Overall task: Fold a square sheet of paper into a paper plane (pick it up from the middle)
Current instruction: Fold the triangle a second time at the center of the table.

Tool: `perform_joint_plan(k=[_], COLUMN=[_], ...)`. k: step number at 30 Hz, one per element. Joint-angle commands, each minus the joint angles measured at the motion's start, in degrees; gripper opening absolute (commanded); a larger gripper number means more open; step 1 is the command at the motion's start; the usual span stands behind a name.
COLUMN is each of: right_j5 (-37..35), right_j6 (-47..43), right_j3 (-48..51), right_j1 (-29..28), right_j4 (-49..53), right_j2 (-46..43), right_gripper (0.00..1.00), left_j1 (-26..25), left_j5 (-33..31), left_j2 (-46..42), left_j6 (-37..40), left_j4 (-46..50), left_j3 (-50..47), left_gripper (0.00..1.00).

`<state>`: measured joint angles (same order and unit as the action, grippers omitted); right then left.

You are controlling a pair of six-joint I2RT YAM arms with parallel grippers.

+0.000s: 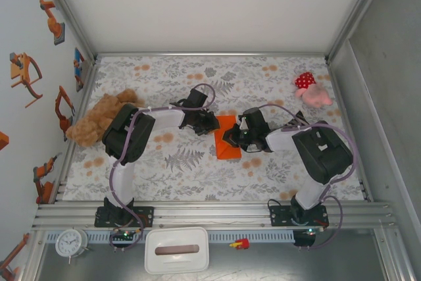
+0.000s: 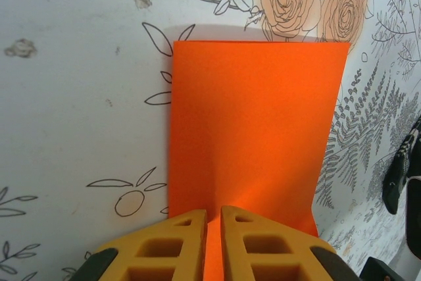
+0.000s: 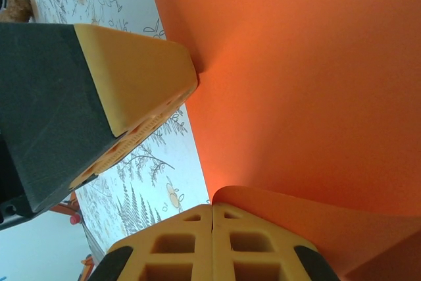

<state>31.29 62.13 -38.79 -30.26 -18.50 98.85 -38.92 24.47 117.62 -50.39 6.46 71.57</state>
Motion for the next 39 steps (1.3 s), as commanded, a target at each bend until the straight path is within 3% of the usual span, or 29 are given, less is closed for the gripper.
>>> perform_joint_plan(k=[1, 39], right_j5=[0.06, 0.09], right_j6=[-0.20, -1.80], right_j3=[-1.69, -2.35], right_j1=[-0.59, -1.03], right_j4=[-1.89, -1.80], right_j2=[1.34, 3.86], right_gripper=[0.00, 0.00], left_j1=[0.16, 0.18], left_j5=[-1.19, -0.58], left_j2=[2.44, 2.35], left_j6=[1.25, 1.26], left_j4=[3.73, 3.69], left_j3=[0.32, 0.24], left_gripper=[0.16, 0.16])
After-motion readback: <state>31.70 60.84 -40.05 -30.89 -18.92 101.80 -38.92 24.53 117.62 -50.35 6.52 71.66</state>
